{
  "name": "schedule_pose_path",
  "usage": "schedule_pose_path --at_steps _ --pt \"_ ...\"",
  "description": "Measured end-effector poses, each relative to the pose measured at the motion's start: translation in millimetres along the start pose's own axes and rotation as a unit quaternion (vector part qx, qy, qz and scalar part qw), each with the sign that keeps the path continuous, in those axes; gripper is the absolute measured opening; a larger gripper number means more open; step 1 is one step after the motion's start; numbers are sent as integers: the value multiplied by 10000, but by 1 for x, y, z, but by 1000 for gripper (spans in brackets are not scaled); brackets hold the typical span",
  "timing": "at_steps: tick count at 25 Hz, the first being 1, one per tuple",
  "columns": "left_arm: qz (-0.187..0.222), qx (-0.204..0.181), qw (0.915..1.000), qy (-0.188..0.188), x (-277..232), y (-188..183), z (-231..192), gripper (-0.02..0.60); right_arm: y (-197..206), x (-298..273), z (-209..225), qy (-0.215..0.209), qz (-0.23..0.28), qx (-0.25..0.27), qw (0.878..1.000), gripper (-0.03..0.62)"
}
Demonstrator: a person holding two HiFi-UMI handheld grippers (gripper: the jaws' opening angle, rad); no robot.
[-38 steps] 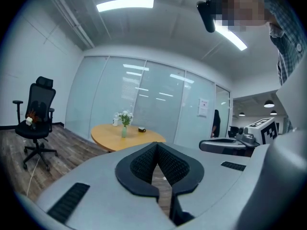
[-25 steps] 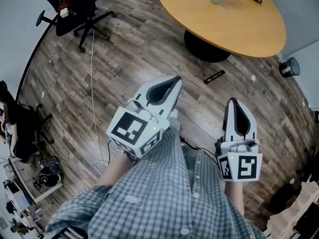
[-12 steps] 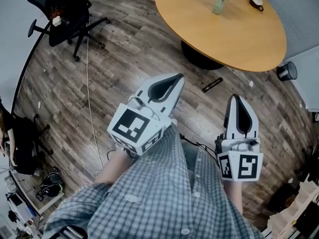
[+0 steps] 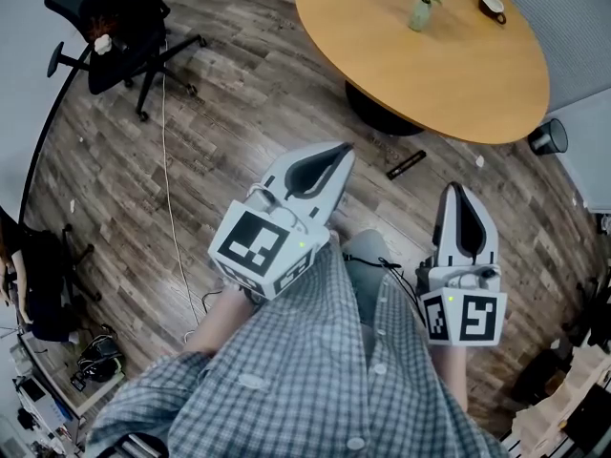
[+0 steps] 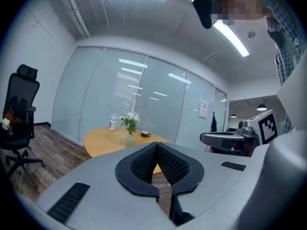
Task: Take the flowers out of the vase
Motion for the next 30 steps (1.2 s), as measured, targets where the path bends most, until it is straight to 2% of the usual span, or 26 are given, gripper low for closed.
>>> schedule_pose_path --at_steps 7,15,24,30 --pt "14 56 10000 -6 -5 -4 -9 8 -5 -14 5 8 -110 60 9999 11" --pt "1 202 9996 -179 -21 -7 -20 8 -9 -41 20 -196 -120 130 9996 9" --pt "-64 179 9992 -360 -64 -26 -36 8 -19 -95 56 -523 34 4 9986 11" --pt "-72 157 9989 -446 -101 -51 -49 8 -38 -137 87 -708 113 19 9974 11"
Point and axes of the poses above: the fingertips, and each gripper's own axes: x backward along the fingers, z to its right, y out of its underside, the point moved 10 cm from there along x, backward along the fingers, and after that the axes turned 15 degrees about -z, right-handed, at the moved point
